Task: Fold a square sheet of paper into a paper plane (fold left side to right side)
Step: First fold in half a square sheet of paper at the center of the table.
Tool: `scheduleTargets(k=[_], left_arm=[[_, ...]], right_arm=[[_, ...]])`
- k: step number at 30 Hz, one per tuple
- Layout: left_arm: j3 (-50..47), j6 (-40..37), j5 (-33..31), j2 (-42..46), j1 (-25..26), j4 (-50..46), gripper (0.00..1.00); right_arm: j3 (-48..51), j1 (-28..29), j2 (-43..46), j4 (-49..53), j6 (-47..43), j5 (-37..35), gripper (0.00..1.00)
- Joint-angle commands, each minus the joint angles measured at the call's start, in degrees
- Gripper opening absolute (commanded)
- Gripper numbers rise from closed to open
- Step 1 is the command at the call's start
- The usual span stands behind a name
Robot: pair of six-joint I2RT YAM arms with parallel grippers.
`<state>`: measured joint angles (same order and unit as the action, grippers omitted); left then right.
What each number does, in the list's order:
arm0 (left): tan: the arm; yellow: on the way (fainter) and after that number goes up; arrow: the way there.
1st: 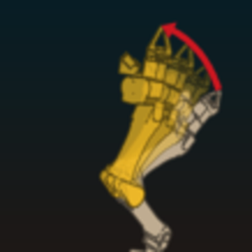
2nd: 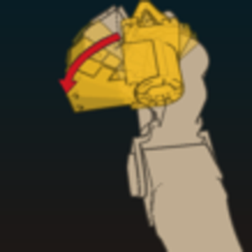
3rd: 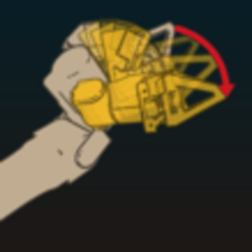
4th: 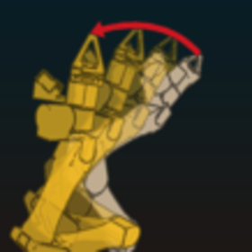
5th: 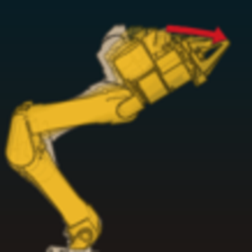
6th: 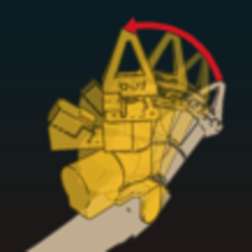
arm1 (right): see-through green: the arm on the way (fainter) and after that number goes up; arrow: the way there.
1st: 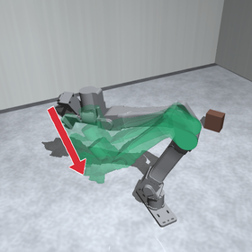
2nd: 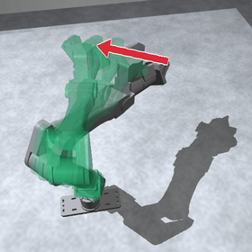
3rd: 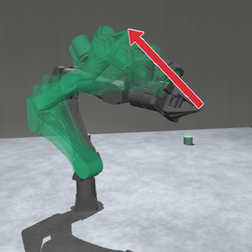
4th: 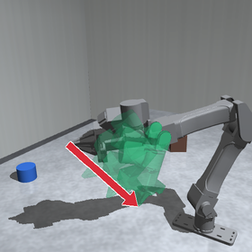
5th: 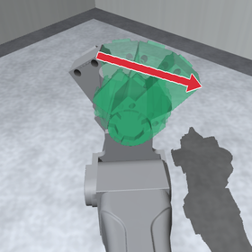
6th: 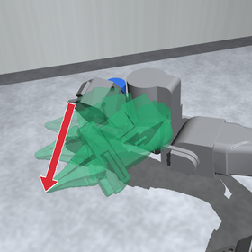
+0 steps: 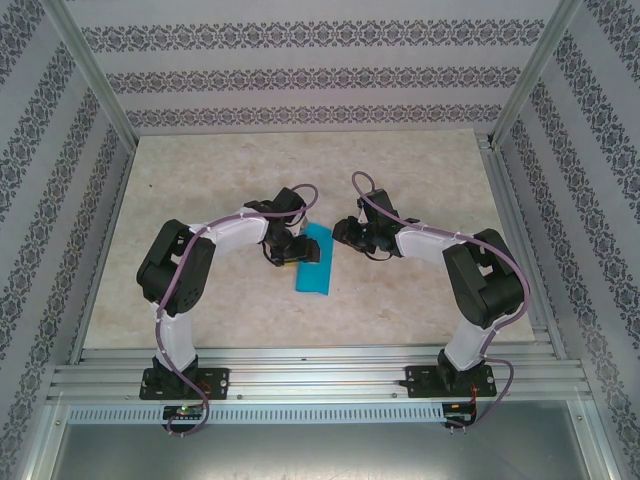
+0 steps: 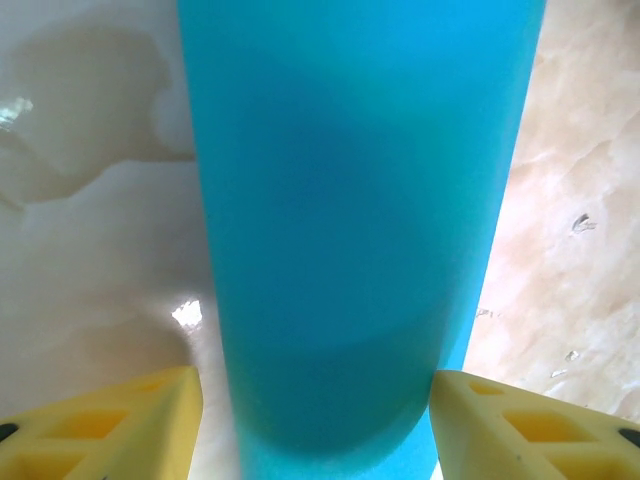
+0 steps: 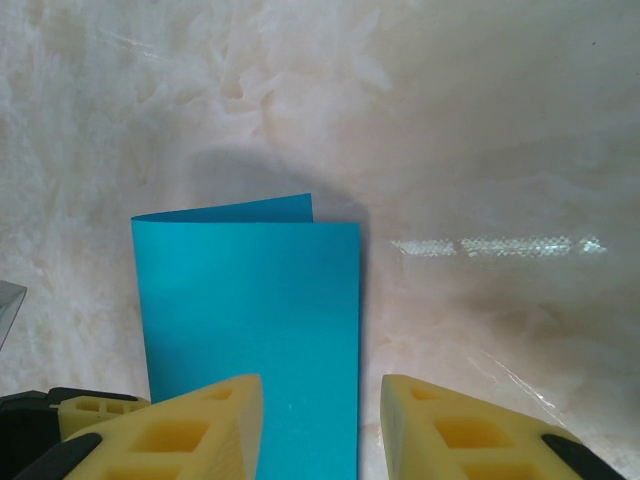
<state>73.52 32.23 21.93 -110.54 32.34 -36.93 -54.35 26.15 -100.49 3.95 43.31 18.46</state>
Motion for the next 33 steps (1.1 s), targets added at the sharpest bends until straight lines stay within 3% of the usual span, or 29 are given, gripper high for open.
scheduleTargets(k=[1, 27, 33], left_arm=[[0.9, -0.3, 0.0, -0.9, 0.3, 0.9, 0.63], [-3.1, 2.5, -3.1, -0.5, -1.5, 3.6, 0.52], [-3.4, 3.7, -1.9, -0.5, -2.0, 5.2, 0.56]], right_arm=[[0.6, 0.5, 1.2, -0.1, -0.9, -0.7, 0.36], [1.0, 0.9, 2.0, 0.9, -1.2, -0.7, 0.36], [1.3, 1.1, 1.9, 0.8, -1.0, -0.8, 0.36]])
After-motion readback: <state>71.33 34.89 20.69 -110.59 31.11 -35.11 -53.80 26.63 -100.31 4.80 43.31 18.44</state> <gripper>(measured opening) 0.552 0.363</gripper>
